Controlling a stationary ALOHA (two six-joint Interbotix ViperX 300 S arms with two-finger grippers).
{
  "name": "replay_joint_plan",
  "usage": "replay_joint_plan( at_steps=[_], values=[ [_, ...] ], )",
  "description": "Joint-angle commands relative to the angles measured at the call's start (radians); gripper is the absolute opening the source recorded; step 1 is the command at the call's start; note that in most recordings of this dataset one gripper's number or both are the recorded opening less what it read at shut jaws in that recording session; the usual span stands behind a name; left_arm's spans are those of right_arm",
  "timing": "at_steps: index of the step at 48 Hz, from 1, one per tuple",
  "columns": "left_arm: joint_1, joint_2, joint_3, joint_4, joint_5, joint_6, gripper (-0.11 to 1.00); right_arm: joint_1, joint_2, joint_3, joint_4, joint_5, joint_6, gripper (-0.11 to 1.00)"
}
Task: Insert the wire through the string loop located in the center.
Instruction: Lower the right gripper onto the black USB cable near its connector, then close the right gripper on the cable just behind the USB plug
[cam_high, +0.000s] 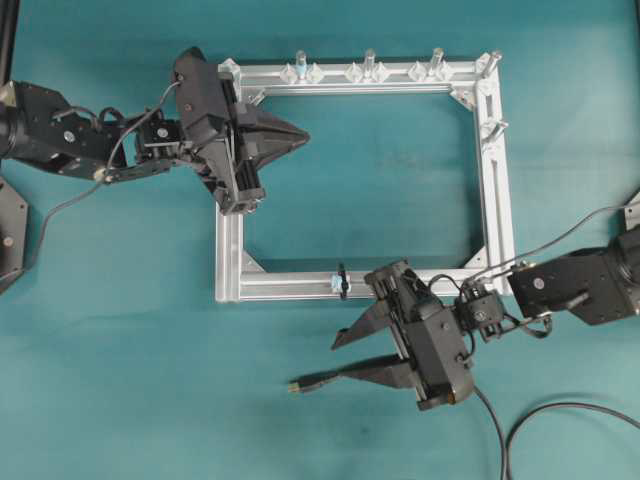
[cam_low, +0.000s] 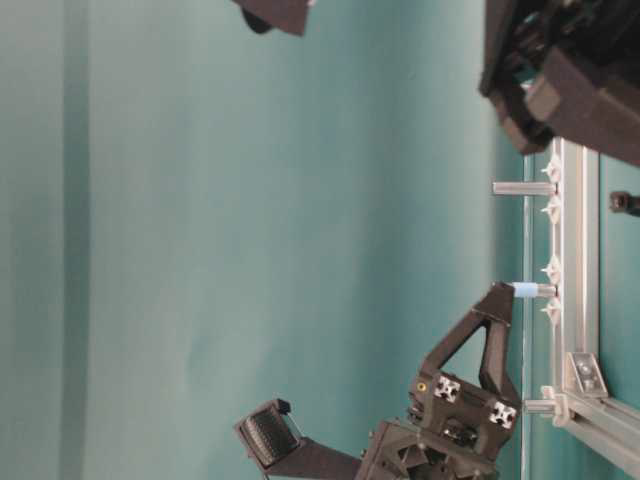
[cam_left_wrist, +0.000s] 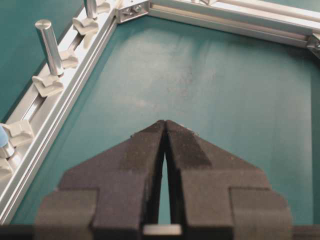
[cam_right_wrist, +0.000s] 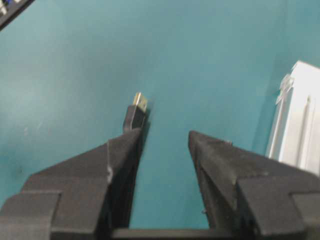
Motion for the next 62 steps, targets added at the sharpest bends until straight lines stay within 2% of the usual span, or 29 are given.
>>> replay_joint_plan(
  at_steps=[1,48,62],
  values=[
    [-0.003,-0.026,-0.005,0.003,-0.005,-0.002,0.0,0.006,0.0,-0.017,0.0,-0.008,0.009,0.47],
    [-0.003,-0.026,0.011,0.003,0.012,-0.005,0.0,0.032,0.153,-0.075,0.0,-0.005,0.015,0.47],
    [-0.003,-0.028,0.014,0.003,0.012,-0.005,0.0,0.031,0.158,-0.067,0.002,0.008,0.015,0.47]
  ],
)
